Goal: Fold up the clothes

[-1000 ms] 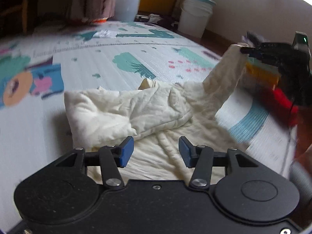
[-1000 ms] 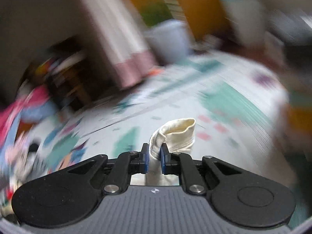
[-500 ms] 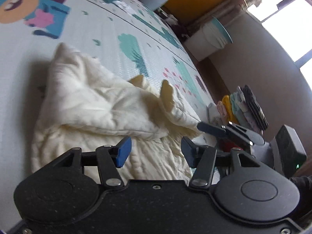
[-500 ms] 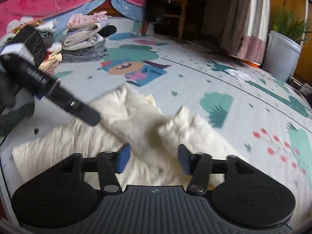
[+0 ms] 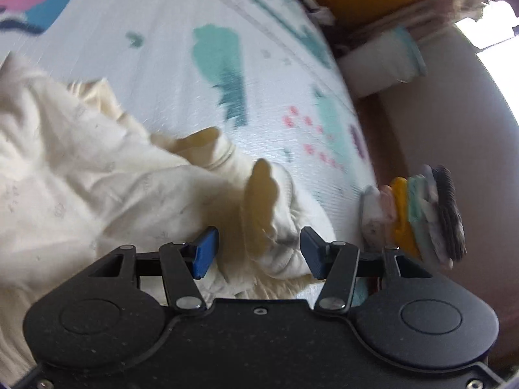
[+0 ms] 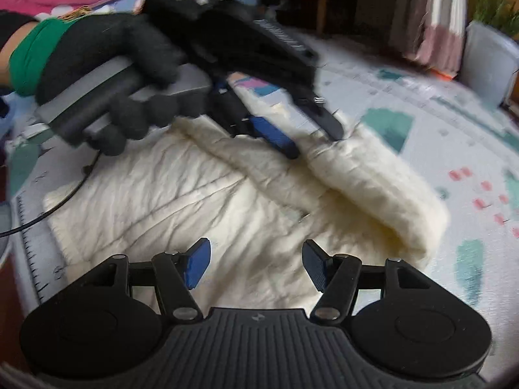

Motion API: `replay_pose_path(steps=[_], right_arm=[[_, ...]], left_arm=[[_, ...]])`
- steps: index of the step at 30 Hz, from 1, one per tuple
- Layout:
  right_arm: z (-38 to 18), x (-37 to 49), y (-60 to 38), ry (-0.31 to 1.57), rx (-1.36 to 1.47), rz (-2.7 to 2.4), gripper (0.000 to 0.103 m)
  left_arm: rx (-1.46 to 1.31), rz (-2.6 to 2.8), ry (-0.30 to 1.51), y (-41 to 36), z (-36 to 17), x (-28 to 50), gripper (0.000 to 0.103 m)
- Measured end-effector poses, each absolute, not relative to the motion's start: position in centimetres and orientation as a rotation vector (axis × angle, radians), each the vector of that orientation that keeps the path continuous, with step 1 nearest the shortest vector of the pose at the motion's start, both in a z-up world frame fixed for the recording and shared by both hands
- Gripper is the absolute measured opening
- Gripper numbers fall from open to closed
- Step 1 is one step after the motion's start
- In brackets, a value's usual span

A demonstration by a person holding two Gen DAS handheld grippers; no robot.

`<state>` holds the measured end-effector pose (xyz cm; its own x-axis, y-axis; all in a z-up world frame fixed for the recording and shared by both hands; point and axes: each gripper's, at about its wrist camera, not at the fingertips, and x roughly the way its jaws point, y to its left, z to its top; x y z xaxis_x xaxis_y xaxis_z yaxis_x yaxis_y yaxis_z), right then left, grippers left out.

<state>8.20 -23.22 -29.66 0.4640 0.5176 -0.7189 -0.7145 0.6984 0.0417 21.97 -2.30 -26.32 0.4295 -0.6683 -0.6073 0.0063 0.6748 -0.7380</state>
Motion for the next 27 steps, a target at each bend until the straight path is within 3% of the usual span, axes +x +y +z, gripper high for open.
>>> replay_pose_path(steps=[1, 3, 6, 14, 19, 27], right_arm=[[-29.8, 8.3, -23.2, 0.779, -0.281, 0.772, 0.063], [-29.8, 8.6, -23.2, 0.758, -0.310, 0.744, 0.063], [-29.7, 9.3, -23.2, 0.733, -0.333, 0.717, 0.066], [-31.1, 10.3, -21.1, 0.739, -0.497, 0.746, 0.072], [-31.8, 10.7, -21.0, 0.788, -0.458, 0.734, 0.074], [-31.4, 10.9, -21.4, 0.815, -0.392, 0.724, 0.074]], left_arm=[[-0.723, -0.483, 1.044, -2.7, -26.0, 22.0, 0.048], [-0.699, -0.507, 1.021, -3.5, -25.3, 22.1, 0.025], [-0.652, -0.560, 0.967, -3.5, -23.8, 21.6, 0.009], [-0.606, -0.549, 0.737, 4.3, -18.8, 19.0, 0.007], [-0.712, -0.372, 0.801, 10.8, -23.1, 16.6, 0.007], [-0.714, -0.344, 0.871, 11.7, -26.6, 15.8, 0.007]])
